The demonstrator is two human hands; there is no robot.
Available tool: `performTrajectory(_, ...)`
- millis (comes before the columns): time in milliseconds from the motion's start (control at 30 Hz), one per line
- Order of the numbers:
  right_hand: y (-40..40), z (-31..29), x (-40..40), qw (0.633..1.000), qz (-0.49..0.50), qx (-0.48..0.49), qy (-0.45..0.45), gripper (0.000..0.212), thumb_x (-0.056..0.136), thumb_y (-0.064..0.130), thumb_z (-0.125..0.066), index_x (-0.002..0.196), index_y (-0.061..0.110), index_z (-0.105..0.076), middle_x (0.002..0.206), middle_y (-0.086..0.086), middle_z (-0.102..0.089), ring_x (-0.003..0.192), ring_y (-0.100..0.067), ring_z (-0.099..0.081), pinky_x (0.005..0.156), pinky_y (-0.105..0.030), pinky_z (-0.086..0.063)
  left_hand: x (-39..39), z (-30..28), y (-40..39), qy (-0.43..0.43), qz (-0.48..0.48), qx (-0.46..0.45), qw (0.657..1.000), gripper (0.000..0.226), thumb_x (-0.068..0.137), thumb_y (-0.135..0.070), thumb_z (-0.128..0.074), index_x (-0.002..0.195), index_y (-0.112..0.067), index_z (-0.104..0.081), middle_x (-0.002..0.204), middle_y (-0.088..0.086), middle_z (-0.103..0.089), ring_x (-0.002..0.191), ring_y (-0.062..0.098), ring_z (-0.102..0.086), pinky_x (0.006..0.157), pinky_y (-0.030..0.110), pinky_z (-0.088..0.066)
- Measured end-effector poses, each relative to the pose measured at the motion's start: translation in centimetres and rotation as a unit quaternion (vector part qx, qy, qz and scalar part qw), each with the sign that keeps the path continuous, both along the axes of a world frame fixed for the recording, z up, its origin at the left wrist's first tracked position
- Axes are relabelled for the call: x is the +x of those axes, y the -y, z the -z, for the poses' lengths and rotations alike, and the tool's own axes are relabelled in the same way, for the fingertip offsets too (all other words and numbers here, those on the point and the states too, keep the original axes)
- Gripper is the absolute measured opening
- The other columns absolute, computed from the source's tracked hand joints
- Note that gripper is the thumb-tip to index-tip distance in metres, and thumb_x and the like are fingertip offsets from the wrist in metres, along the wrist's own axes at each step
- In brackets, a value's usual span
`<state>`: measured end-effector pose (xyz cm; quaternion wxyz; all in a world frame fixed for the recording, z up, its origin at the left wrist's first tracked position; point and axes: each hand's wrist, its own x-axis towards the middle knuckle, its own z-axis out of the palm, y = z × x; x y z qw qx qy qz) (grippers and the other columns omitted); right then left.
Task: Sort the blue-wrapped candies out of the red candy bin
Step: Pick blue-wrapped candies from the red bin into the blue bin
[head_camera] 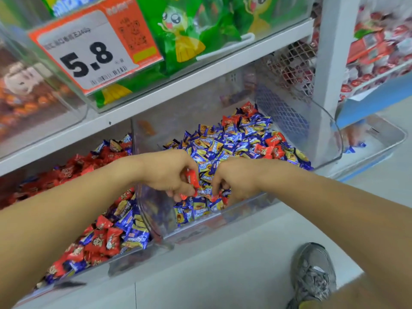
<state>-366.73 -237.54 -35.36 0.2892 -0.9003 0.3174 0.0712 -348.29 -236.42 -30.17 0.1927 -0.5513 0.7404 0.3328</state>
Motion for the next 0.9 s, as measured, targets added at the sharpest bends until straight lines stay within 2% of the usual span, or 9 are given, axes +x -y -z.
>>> performTrajectory(100,0.0,0.0,0.2,1.000,0.001,0.014,-0.006,0.030,0.082,0.002,-0.070,0.108,0.016,-0.076,0.080,0.012,-0.061,0.083,-0.009,-0.058,0.060,-0.017,-0.042,-0.2,0.0,-0.6,-0.087,-0.110,0.032,0.990,0.007,0.092,-0.009,-0.064,0.096,-0.006,-0.058,0.075,0.013,-0.074,0.060,0.022,-0.070,0.060,0.030,-0.057)
performTrajectory(200,0.5,-0.3,-0.6,0.999,0.033,0.029,0.005,0.022,0.074,0.012,-0.083,0.095,0.016,-0.079,0.070,0.014,-0.066,0.063,-0.004,-0.062,0.051,-0.011,-0.042,-0.6,0.9,-1.2,-0.101,-0.139,0.013,0.985,0.004,0.088,-0.004,-0.057,0.088,-0.008,-0.056,0.071,0.014,-0.071,0.049,0.018,-0.057,0.053,0.026,-0.048)
performTrajectory(333,2.1,-2.6,-4.3,0.989,0.134,0.020,0.058,0.023,0.064,0.028,-0.092,0.082,0.025,-0.079,0.059,0.018,-0.068,0.055,0.002,-0.064,0.049,-0.008,-0.039,-1.9,2.0,-1.3,-0.146,-0.179,0.035,0.972,0.015,0.090,-0.006,-0.049,0.078,-0.008,-0.056,0.075,0.016,-0.067,0.051,0.013,-0.050,0.044,0.020,-0.037)
performTrajectory(433,3.0,-4.1,-7.5,0.975,0.206,0.019,0.080,0.023,0.062,0.025,-0.093,0.080,0.023,-0.079,0.056,0.018,-0.067,0.053,-0.001,-0.065,0.048,-0.007,-0.040,-3.7,2.7,-0.7,-0.196,-0.238,0.076,0.948,0.015,0.087,-0.004,-0.045,0.073,-0.008,-0.048,0.059,0.007,-0.050,0.040,0.012,-0.040,0.039,0.018,-0.030)
performTrajectory(600,3.5,-3.4,-8.7,0.975,0.223,0.012,-0.023,0.026,0.060,0.022,-0.094,0.077,0.026,-0.075,0.071,0.009,-0.074,0.064,-0.007,-0.070,0.059,-0.019,-0.054,-7.1,3.3,0.6,-0.183,-0.210,0.026,0.960,0.050,0.099,-0.050,-0.037,0.063,-0.016,-0.046,0.053,-0.001,-0.049,0.041,0.015,-0.041,0.044,0.022,-0.036)
performTrajectory(667,3.4,-2.9,-8.5,0.975,0.209,0.044,-0.053,0.035,0.060,0.017,-0.093,0.086,0.028,-0.072,0.082,0.006,-0.074,0.065,-0.009,-0.070,0.064,-0.027,-0.058,-7.7,3.8,0.8,-0.160,-0.166,-0.028,0.973,0.047,0.102,-0.041,-0.038,0.069,-0.012,-0.055,0.057,0.005,-0.055,0.041,0.014,-0.048,0.046,0.019,-0.041)
performTrajectory(733,3.1,-2.2,-8.0,0.978,0.189,0.066,-0.062,0.048,0.060,0.020,-0.093,0.100,0.030,-0.068,0.091,0.003,-0.069,0.055,-0.003,-0.061,0.057,-0.019,-0.054,-7.8,4.1,1.1,-0.144,-0.127,-0.031,0.981,0.033,0.101,-0.028,-0.042,0.085,-0.010,-0.064,0.064,0.008,-0.061,0.044,0.011,-0.055,0.047,0.021,-0.043)
performTrajectory(833,2.8,-1.4,-7.2,0.988,0.128,0.023,-0.089,0.055,0.062,0.035,-0.091,0.111,0.034,-0.066,0.086,0.009,-0.061,0.059,0.002,-0.052,0.056,-0.011,-0.042,-7.4,4.2,1.7,-0.139,-0.082,-0.022,0.987,0.022,0.101,-0.025,-0.044,0.096,-0.018,-0.065,0.083,0.008,-0.068,0.050,0.008,-0.061,0.051,0.023,-0.043)
performTrajectory(900,2.8,-1.1,-6.8,0.990,0.100,0.004,-0.094,0.050,0.064,0.040,-0.089,0.108,0.034,-0.067,0.080,0.012,-0.056,0.063,0.004,-0.048,0.056,-0.011,-0.037,-7.2,4.0,2.1,-0.124,-0.050,-0.028,0.991,0.026,0.103,-0.026,-0.040,0.097,-0.024,-0.065,0.073,-0.002,-0.065,0.048,0.004,-0.057,0.047,0.019,-0.041)
